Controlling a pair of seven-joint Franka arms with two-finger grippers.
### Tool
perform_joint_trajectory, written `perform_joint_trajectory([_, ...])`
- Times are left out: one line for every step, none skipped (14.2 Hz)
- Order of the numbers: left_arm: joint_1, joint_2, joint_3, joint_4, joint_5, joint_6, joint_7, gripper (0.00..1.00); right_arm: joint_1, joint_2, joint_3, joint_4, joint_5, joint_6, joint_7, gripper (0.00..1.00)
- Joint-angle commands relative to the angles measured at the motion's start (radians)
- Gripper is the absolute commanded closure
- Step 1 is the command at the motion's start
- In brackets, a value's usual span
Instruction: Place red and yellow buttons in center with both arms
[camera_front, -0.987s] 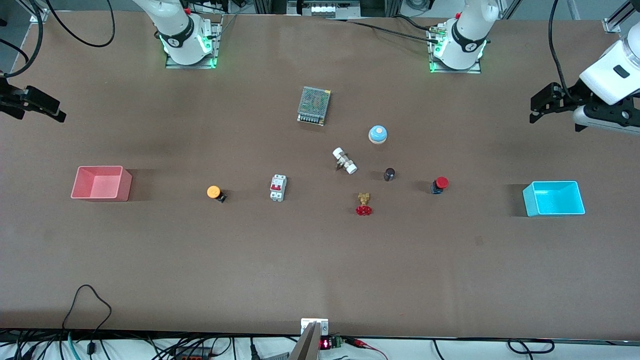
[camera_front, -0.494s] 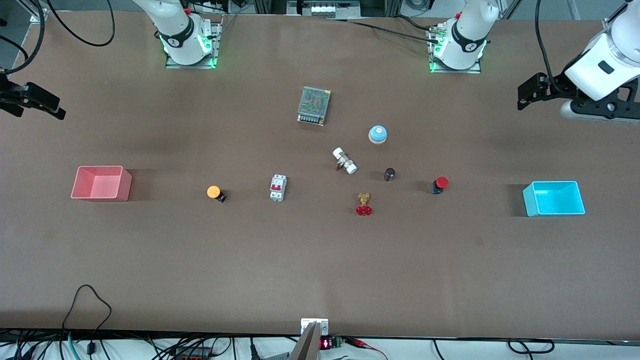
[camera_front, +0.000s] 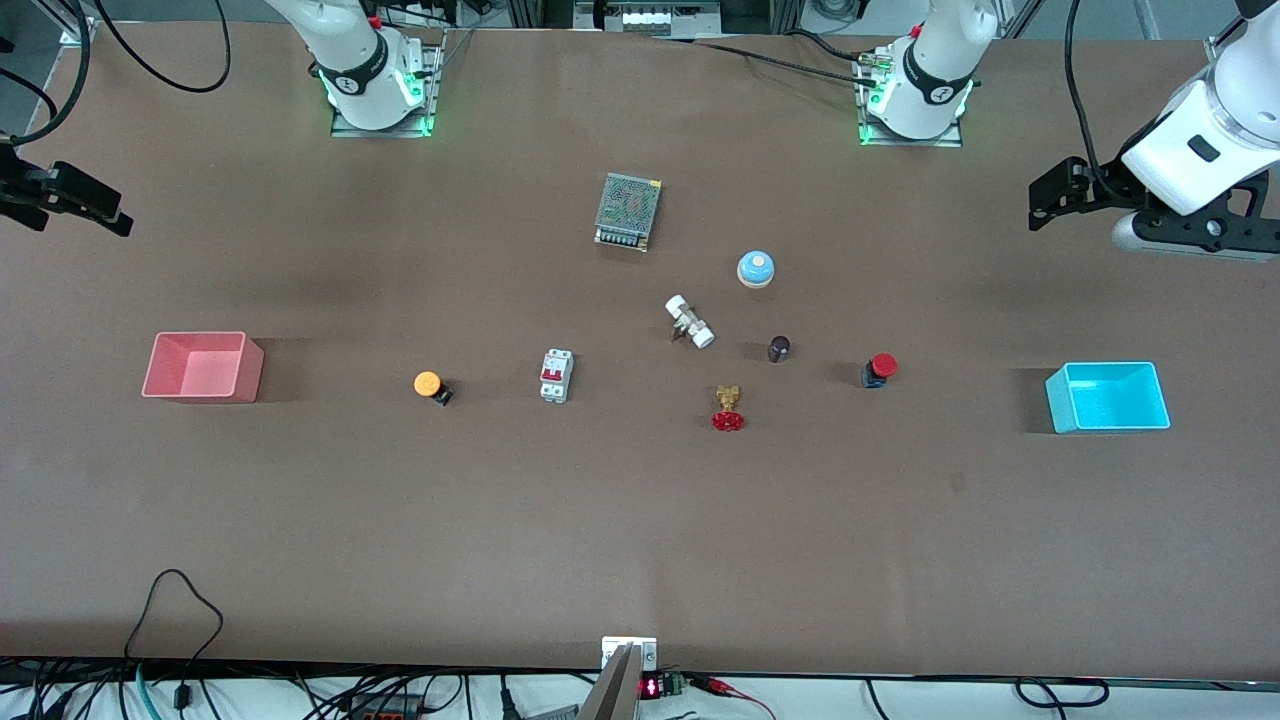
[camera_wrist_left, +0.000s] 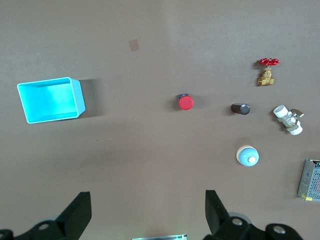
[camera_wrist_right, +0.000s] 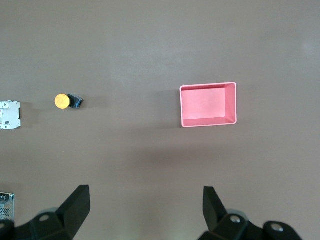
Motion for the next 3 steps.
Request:
perform_joint_trajectory([-0.006, 0.018, 0.01, 0.036, -0.013, -0.018, -0.006, 0.0, -0.002, -0.025, 0.005, -0.015, -0.014, -0.011, -0.002, 0.0])
perform_joint_trajectory([-0.006, 0.018, 0.01, 0.036, -0.014, -0.018, -0.006, 0.0, -0.002, -0.025, 0.005, -0.015, -0.014, -0.014, -0.002, 0.0])
perform_joint_trajectory([-0.005, 0.018, 0.01, 0.034, -0.017, -0.02, -0.006, 0.0, -0.002, -0.025, 0.005, -0.015, -0.014, -0.014, -0.002, 0.0])
